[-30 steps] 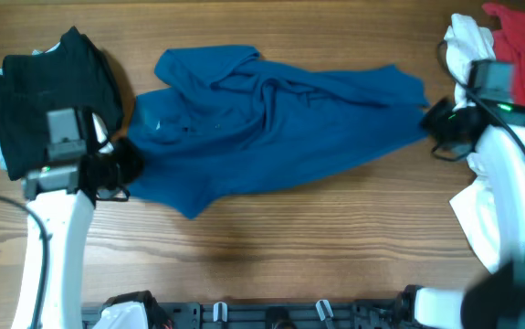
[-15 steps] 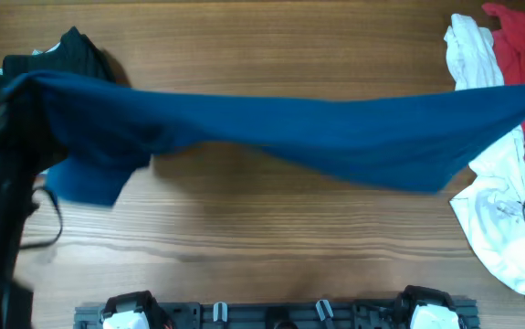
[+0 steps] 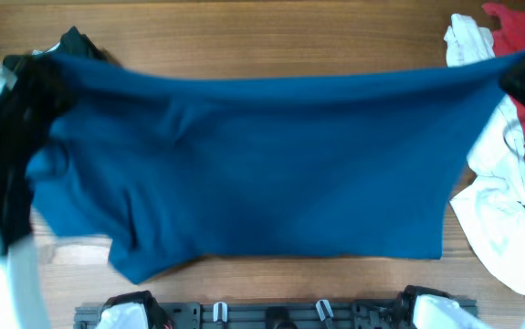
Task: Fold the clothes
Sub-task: 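Lift the shirt with both grippers and swing it forward to flatten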
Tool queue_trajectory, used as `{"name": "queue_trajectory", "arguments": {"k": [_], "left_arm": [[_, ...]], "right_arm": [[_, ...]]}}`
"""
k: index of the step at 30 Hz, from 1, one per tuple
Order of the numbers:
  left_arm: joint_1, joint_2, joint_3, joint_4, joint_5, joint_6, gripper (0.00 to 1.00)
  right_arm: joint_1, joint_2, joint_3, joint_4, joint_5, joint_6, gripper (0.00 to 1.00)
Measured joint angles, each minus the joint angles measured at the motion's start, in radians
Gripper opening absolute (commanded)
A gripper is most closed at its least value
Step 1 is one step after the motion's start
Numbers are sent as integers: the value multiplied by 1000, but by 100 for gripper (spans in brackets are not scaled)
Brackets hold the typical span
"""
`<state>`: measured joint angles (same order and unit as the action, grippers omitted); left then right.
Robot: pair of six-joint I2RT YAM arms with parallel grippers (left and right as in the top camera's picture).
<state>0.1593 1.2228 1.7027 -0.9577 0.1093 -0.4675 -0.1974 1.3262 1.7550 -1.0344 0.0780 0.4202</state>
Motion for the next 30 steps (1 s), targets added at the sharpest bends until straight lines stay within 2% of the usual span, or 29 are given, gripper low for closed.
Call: {"name": "queue_trajectory", "arguments": {"k": [1,2,5,9,12,17,22,26,30], "left_arm": [[-2,49,-1,24,13,0,4],[-6,154,-2,80,33,0,4],[-19,300,-8,274,74,0,4],[-33,453,-7,513,164,-12,4],[-35,468,51,556,197,-24,4],[-35,459,367,541,215,-17,4],[-35,383,533,372,219,11,4],[-37,366,557,81,224,31,4],[-79,475,553,-278,226,93,4]], "right_arm": [[0,90,0,56,-24,-3,4],[0,137,0,97,-39,-3,4],[0,256,-1,260,-109,10,4],[1,335,1,422,-190,108,4],[1,336,76,450,-221,158,4],[1,322,302,391,-226,150,4],[1,270,385,219,-193,93,4],[1,277,389,-48,-128,33,4],[1,343,373,-258,-20,-12,4]]}}
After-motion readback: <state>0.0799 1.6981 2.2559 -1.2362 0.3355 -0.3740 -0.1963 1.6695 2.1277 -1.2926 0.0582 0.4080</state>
